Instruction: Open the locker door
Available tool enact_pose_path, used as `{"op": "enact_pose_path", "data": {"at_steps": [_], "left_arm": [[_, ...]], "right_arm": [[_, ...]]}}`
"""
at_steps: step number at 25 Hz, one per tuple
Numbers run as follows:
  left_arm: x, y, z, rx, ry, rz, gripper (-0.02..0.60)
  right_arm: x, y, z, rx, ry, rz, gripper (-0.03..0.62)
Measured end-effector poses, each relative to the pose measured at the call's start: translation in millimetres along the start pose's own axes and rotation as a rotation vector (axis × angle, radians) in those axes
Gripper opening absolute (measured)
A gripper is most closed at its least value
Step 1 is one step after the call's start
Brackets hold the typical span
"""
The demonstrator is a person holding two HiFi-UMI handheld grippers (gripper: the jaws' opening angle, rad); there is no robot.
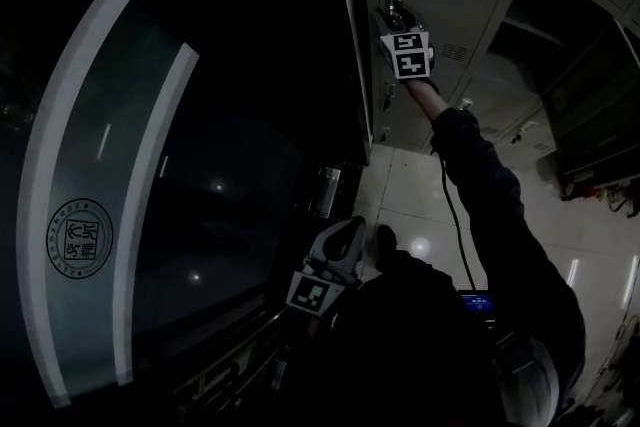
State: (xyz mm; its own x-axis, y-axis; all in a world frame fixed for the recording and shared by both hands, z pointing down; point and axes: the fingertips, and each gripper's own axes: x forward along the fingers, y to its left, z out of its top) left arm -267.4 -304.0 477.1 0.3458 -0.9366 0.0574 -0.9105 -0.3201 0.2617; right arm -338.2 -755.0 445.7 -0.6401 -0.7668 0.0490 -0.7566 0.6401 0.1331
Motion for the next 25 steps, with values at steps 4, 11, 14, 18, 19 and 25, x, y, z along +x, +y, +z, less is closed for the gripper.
{"op": "enact_pose_path", "data": {"at_steps": [4, 11, 14, 18, 19, 25], "left_arm": [[6, 5, 2, 0.008, 0.004, -0.011, 0.011], [-22, -14, -4, 0.0, -0.012, -0.057, 0.011], [-43, -40, -9, 0.024, -0.014, -0.121, 0.011], [-77, -78, -22, 0.034, -0.007, -0.189, 0.011], [-86, -88, -26, 0.037, -0.004, -0.204, 0.011], [-131, -149, -44, 0.048, 0.02, -0.271, 0.011]], "right_arm": [[15, 4, -9, 0.059, 0.009, -0.002, 0.15], [-57, 32, -8, 0.104, -0.034, 0.16, 0.106], [-131, 42, -11, 0.121, -0.073, 0.214, 0.112], [-222, 18, -22, 0.126, -0.081, 0.2, 0.109], [-237, 10, -24, 0.117, -0.066, 0.195, 0.124], [-288, -22, -30, 0.065, 0.063, 0.118, 0.14]]}}
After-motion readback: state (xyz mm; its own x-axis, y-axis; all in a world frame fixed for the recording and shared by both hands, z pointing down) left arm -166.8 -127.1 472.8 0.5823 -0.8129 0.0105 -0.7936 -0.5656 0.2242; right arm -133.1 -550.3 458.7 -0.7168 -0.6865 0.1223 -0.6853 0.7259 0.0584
